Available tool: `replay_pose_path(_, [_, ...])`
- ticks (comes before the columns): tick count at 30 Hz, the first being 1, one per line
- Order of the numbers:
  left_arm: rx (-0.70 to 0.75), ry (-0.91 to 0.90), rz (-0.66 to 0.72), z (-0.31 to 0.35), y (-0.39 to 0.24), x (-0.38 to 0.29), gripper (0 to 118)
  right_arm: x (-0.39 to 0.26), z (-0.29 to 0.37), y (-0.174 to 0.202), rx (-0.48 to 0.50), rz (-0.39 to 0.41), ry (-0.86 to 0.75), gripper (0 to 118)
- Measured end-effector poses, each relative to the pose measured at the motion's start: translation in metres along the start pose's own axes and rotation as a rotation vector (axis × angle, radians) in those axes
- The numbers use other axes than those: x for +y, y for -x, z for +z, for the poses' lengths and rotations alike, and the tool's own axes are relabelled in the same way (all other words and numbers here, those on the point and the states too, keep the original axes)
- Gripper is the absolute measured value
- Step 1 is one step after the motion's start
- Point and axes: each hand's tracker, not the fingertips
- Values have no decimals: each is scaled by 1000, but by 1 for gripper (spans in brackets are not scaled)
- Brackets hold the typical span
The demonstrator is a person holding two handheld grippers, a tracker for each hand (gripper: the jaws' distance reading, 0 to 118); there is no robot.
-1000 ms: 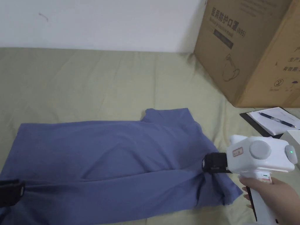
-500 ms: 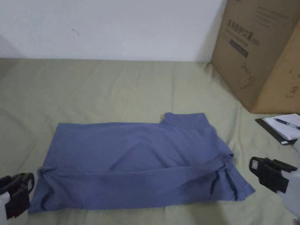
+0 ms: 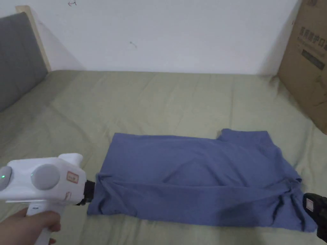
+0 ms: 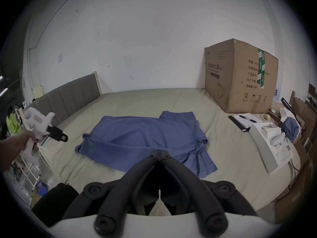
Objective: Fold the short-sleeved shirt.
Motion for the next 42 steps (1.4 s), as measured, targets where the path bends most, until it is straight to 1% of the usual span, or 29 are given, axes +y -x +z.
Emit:
replay_pose_path(1, [-15,31,27,-14,1,4,34,0,-1,0,9,-4,4,0])
replay_pose_path(2, [-24,58,50,-26,5,8,71,0,-3,0,19,-10,10,0])
replay_pose_path(3, [-10,75,60,-39,8,10,105,-1,-4,1,29,-19,16,0])
replay_pose_path(4, [16,97,67,-51,11,11,117,-2,-5,1,39,-25,23,0])
replay_pose_path(5, [53,105,68,-59,7,8,113,-3,-8,2,46,-28,32,0])
replay_pose_path(6, [66,64,54,-64,9,7,113,-4,-12,3,49,-27,44,0])
replay_pose_path(8, [141,71,10,-79,11,8,113,-8,-19,1,52,-23,62,0])
replay_pose_path(12, [221,187,-44,-108,4,3,113,-11,-34,3,63,-18,99,0])
replay_pose_path(17, [220,181,-43,-106,-12,7,111,-11,-42,8,77,-21,104,0])
replay_pose_path(18, [206,173,-52,-101,-12,6,105,-11,-42,8,79,-24,104,0])
replay_pose_path(19, [145,156,-55,-96,-15,5,90,-11,-41,8,80,-29,101,0])
replay_pose_path(20, [126,143,-58,-90,-17,3,78,-11,-40,7,80,-36,97,0])
replay_pose_path(21, [97,120,-81,-84,-19,3,61,-10,-38,5,78,-46,93,0])
replay_pose_path(22, [68,107,-107,-79,-20,1,36,-9,-37,2,75,-56,88,0])
replay_pose_path(23, [77,98,-136,-75,-20,0,11,-9,-35,-1,71,-65,81,0])
replay_pose_path(24, [13,88,-138,-71,-17,1,1,-7,-31,-6,62,-72,67,0])
replay_pose_path(25, [-37,72,-116,-65,-15,2,1,-5,-28,-12,45,-79,47,0])
replay_pose_path(27, [2,44,-126,-53,-14,5,1,7,-27,-30,16,-91,33,0])
replay_pose_path(29, [-23,15,-123,-39,-15,7,1,20,-35,-56,-44,-111,55,0])
replay_pose_path(31, [-27,7,-138,-34,-18,7,1,35,-61,-88,-110,-123,209,0])
replay_pose_path(32, [-20,6,-155,-33,-20,7,1,38,-77,-105,-97,-158,280,4])
replay_pose_path(33, [-9,10,-173,-31,-22,5,1,38,-94,-122,-69,-208,369,22])
replay_pose_path(34, [10,4,-197,-31,-24,5,1,36,-109,-137,-46,-284,444,62])
replay_pose_path(35, [21,-5,-208,-32,-26,3,1,33,-122,-147,-36,-335,506,99])
replay_pose_path(36, [26,-10,-215,-32,-27,2,1,27,-137,-158,-32,-378,567,118])
replay_pose_path(38, [28,-8,-223,-36,-28,0,1,14,-158,-167,-35,-419,645,113])
replay_pose_path(39, [31,0,-228,-38,-29,-1,1,10,-163,-172,-49,-443,619,113])
replay_pose_path(40, [36,5,-229,-40,-29,-2,1,1,-172,-174,-49,-472,652,110])
replay_pose_path(42, [36,20,-226,-44,-27,-3,1,-12,-187,-180,-76,-526,719,110])
